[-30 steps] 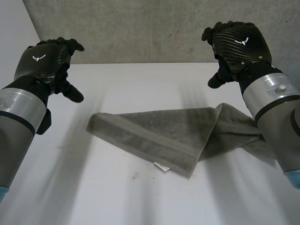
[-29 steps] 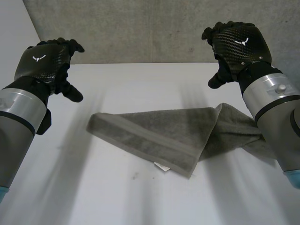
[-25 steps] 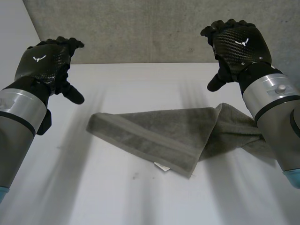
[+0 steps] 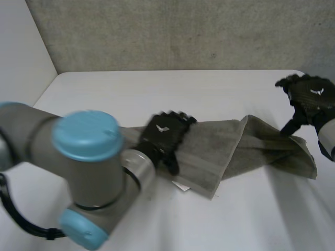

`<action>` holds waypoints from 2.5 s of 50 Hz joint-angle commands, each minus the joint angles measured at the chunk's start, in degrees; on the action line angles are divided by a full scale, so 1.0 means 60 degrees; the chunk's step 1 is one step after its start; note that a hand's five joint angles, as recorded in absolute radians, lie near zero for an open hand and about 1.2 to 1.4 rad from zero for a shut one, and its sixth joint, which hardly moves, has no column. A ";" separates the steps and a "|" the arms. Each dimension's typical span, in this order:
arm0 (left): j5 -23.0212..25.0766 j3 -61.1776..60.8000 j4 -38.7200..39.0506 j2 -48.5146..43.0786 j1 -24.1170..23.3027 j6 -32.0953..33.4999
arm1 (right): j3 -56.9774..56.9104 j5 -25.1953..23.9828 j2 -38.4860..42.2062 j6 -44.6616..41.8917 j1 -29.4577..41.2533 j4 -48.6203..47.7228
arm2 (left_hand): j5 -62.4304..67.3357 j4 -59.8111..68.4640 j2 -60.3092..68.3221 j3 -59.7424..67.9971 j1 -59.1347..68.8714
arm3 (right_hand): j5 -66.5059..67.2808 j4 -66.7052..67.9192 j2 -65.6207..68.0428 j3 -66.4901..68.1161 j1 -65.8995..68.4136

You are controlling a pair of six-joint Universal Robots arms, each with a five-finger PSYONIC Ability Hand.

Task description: Fold the towel.

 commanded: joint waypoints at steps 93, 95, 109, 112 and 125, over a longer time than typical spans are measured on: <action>-0.0096 -0.2112 -0.0215 0.3733 0.3521 0.1714 | -0.1974 -0.0562 0.2514 -0.1401 -0.0101 0.3059 | 1.1342 1.1362 1.1360 1.1356 1.1349 | -0.0498 -0.0505 -0.0368 -0.0312 -0.0211; -0.0096 -0.2098 -0.0011 0.3471 0.3652 0.1714 | -0.1421 -0.0547 0.2311 -0.1416 -0.0305 0.2899 | 1.1342 1.1362 1.1360 1.1356 1.1349 | -0.0498 -0.0505 -0.0368 -0.0312 -0.0211; -0.0096 -0.1893 0.0093 0.2591 0.4107 0.1728 | 0.1556 -0.0825 0.1196 -0.1724 -0.1127 0.0862 | 1.1342 1.1362 1.1360 1.1356 1.1349 | 0.2572 0.2565 0.2702 0.2757 0.2859; -0.0096 -0.1878 0.0093 0.2459 0.4093 0.1728 | 0.2069 -0.1133 0.1064 -0.2295 -0.1156 0.0774 | 1.1342 1.1362 1.1360 1.1356 1.1349 | 0.2656 0.2649 0.2786 0.2841 0.2943; -0.0096 -0.1937 0.0239 0.2342 0.4093 0.1714 | 0.3007 -0.1763 0.1166 -0.3232 -0.1566 -0.0660 | 1.1342 1.1362 1.1360 1.1356 1.1349 | 0.3158 0.3151 0.3288 0.3344 0.3445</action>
